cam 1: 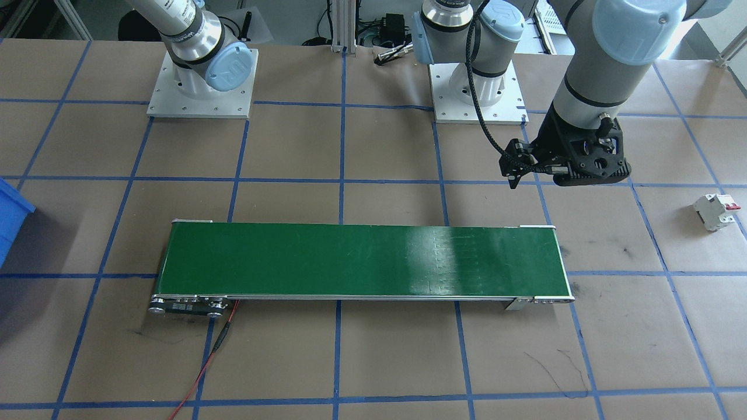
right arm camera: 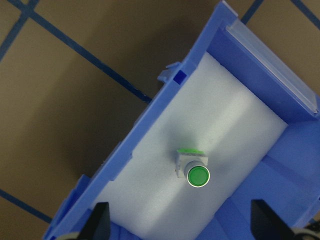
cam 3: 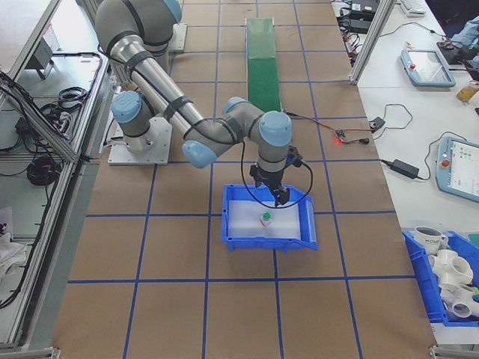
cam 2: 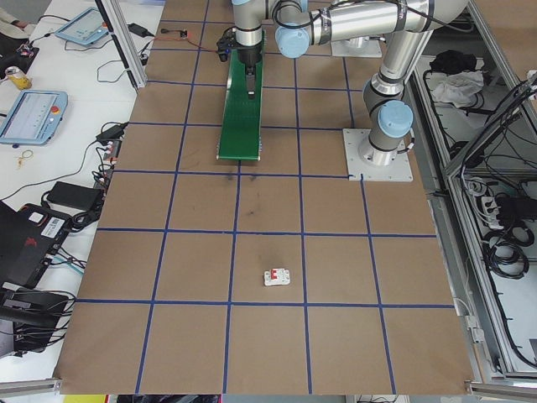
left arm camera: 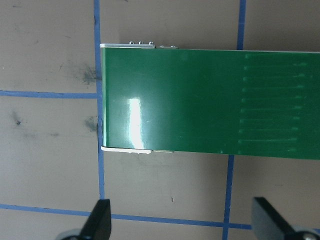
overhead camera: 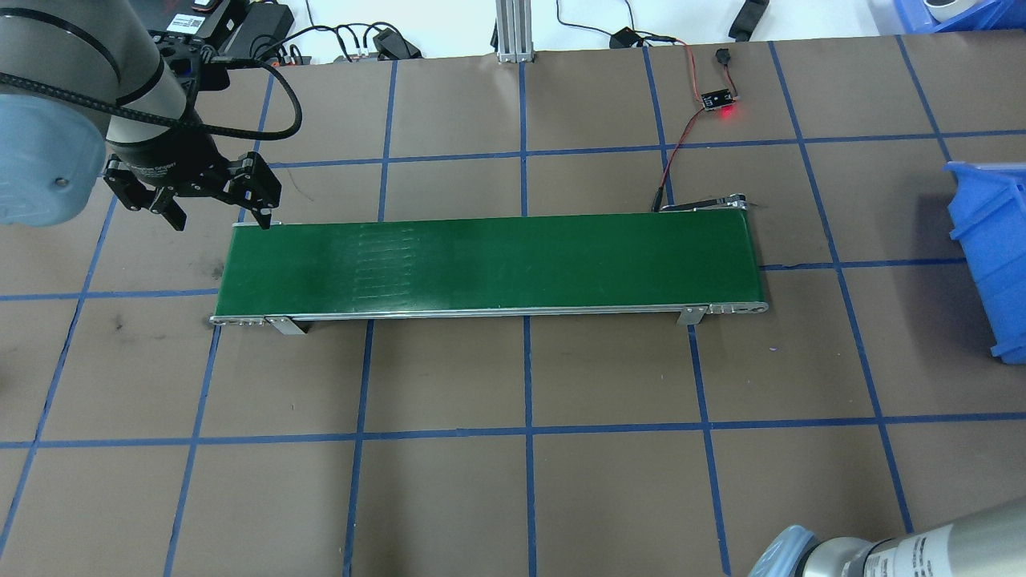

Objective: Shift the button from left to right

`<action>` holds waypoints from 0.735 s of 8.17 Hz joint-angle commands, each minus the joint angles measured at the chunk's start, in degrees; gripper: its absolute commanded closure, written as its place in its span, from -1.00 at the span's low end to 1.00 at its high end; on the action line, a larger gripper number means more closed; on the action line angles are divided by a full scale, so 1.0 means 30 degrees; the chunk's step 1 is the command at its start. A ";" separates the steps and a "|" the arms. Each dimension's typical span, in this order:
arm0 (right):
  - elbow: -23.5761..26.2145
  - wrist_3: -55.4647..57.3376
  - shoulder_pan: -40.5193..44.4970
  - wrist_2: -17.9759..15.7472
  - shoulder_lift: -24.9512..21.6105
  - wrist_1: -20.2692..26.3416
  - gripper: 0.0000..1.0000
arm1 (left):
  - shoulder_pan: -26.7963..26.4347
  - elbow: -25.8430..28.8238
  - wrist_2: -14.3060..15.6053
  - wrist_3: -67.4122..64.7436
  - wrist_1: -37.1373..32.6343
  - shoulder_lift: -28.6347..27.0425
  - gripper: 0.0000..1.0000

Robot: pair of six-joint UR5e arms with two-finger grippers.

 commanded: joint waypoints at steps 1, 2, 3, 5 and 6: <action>-0.0028 0.5273 0.2186 -0.0022 -0.3030 0.3809 -1.00 | 0.0032 -0.0010 0.0042 0.0031 -0.0011 0.0181 -1.00; 0.0000 0.8055 0.3151 -0.0021 -0.3881 0.5189 -1.00 | 0.0062 0.0019 0.0042 0.0031 -0.0011 0.0182 -1.00; -0.0028 1.0229 0.4408 -0.0137 -0.4441 0.6044 -1.00 | 0.0062 -0.0010 -0.0016 0.0031 -0.0011 0.0153 -1.00; -0.0029 1.6080 0.8121 -0.0284 -0.5031 0.7394 -1.00 | 0.0062 0.0135 -0.0046 0.0031 0.0018 0.0095 -1.00; -0.0029 1.8373 0.9939 -0.0285 -0.5032 0.7487 -1.00 | -0.0025 0.0165 -0.0075 0.0002 0.0018 0.0007 -1.00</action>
